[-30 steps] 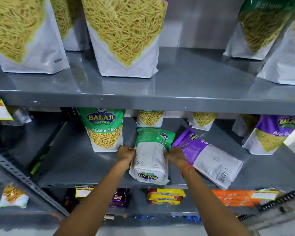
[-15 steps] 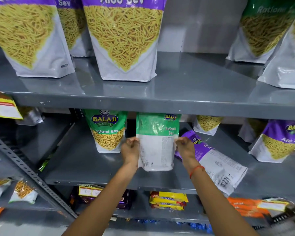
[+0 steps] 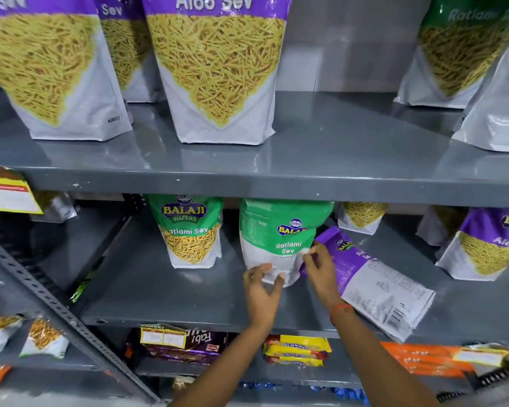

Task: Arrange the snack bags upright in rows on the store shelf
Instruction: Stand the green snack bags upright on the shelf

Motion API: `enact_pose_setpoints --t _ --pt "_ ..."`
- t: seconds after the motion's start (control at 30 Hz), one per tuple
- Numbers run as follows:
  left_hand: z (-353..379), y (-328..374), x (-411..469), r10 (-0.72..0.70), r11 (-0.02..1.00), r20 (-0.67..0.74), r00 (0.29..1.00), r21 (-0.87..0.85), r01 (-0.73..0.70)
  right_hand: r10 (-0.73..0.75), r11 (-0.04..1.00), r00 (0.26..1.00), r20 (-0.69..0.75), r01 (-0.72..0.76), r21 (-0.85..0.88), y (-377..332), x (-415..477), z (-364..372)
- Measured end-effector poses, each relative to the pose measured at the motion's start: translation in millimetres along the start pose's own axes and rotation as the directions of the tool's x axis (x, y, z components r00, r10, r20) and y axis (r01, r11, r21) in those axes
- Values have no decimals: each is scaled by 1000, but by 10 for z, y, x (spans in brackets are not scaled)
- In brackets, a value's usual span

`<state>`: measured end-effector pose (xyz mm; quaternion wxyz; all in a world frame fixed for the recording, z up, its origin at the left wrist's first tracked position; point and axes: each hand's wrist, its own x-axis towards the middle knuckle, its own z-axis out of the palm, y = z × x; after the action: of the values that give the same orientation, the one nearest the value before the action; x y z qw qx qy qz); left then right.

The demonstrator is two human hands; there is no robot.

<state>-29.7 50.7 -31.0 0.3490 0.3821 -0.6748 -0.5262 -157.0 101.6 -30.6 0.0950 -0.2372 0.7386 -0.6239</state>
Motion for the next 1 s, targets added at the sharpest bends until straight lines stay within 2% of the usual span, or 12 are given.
enact_pose_setpoints --t 0.1,0.2,0.37,0.43,0.53,0.6,0.63,0.73,0.8,0.83,0.9,1.0 --pt "-27 14 96 -16 1000 -30 999 13 17 -16 1000 1000 -4 17 24 -45 -51 15" --pt "-85 -21 202 -23 1000 37 999 2 23 35 990 997 76 -45 135 -137 -124 139" --pt "-170 -158 352 47 999 212 976 8 -50 77 941 997 -13 -68 331 -181 -224 229" --pt "-212 -216 428 47 998 208 977 -42 -39 86 922 996 -13 -75 380 -142 -277 229" --pt "-265 -225 615 27 999 191 981 -28 -22 96 918 995 -33 -76 389 -84 -283 192" --pt "-304 -218 747 12 998 267 964 -60 4 115 942 989 -94 -79 327 -99 -179 153" --pt "-339 -222 802 3 996 313 950 -89 27 133 957 988 -80 -107 269 -113 -106 145" --pt "-449 -249 930 -15 994 382 924 -93 55 167 979 973 160 -183 85 -135 107 115" --pt "-469 -251 965 -20 992 398 917 -109 69 153 982 928 338 -180 49 -159 175 108" --pt "-459 -258 966 -11 987 389 921 -142 71 142 983 914 380 -174 50 -160 193 113" --pt "-429 -277 963 7 982 344 939 -179 59 140 987 931 336 -160 31 -150 171 145" --pt "-416 -281 988 38 992 313 949 -128 3 148 989 969 200 -141 -49 -58 79 215"
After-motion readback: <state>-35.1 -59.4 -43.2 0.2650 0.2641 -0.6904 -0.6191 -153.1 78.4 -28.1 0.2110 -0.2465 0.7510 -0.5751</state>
